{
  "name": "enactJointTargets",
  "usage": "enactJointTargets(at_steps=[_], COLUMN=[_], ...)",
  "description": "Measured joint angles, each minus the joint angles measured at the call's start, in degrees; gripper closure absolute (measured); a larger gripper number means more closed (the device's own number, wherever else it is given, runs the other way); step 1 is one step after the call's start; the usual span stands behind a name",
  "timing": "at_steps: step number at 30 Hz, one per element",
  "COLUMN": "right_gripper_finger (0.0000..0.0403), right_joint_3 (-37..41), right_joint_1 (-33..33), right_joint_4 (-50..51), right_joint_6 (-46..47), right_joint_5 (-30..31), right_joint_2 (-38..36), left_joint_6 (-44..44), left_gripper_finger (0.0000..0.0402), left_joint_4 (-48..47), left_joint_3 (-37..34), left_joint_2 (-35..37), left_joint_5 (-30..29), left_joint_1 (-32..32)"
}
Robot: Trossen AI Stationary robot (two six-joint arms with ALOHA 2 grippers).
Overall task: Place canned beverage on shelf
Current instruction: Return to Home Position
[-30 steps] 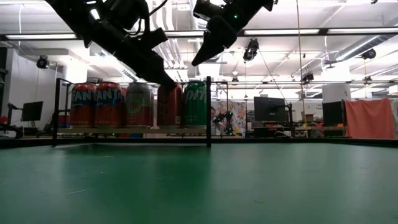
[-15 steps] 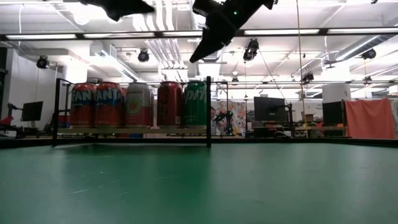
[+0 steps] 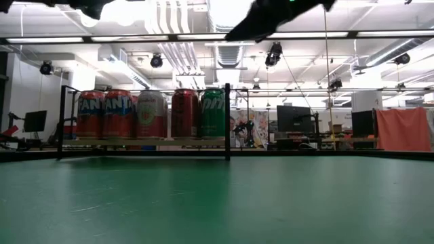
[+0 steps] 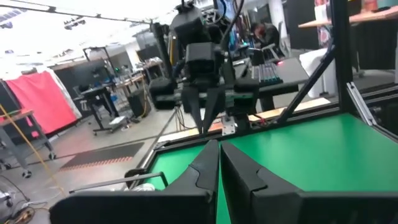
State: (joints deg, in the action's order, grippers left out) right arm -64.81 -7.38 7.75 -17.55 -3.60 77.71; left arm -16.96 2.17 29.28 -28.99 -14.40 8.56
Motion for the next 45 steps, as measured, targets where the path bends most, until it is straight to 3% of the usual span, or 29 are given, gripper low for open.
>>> enactJointTargets(at_steps=[11, 25, 34, 45], right_gripper_finger=[0.0394, 0.0394, 0.0394, 0.0394], right_joint_3=[15.66, 25.21, 34.24, 41.96], right_joint_1=[-0.15, 0.25, 0.28, 0.39], right_joint_4=[-7.77, -11.28, -17.87, -20.20], right_joint_6=[3.53, 6.78, 10.50, 13.11], right_joint_5=[-0.76, -3.08, -3.08, -3.14], right_joint_2=[-16.12, -24.38, -30.14, -38.42], left_joint_6=[1.73, 3.40, 7.68, 10.26], left_gripper_finger=[0.0402, 0.0402, 0.0402, 0.0402], left_joint_4=[1.25, 0.51, 0.46, -0.47], left_joint_3=[-6.32, -12.60, -19.04, -19.72], left_joint_2=[10.86, 19.47, 28.99, 29.00], left_joint_5=[-0.01, -0.02, -0.01, 0.05], left_joint_1=[-0.09, -0.09, -0.09, -0.16])
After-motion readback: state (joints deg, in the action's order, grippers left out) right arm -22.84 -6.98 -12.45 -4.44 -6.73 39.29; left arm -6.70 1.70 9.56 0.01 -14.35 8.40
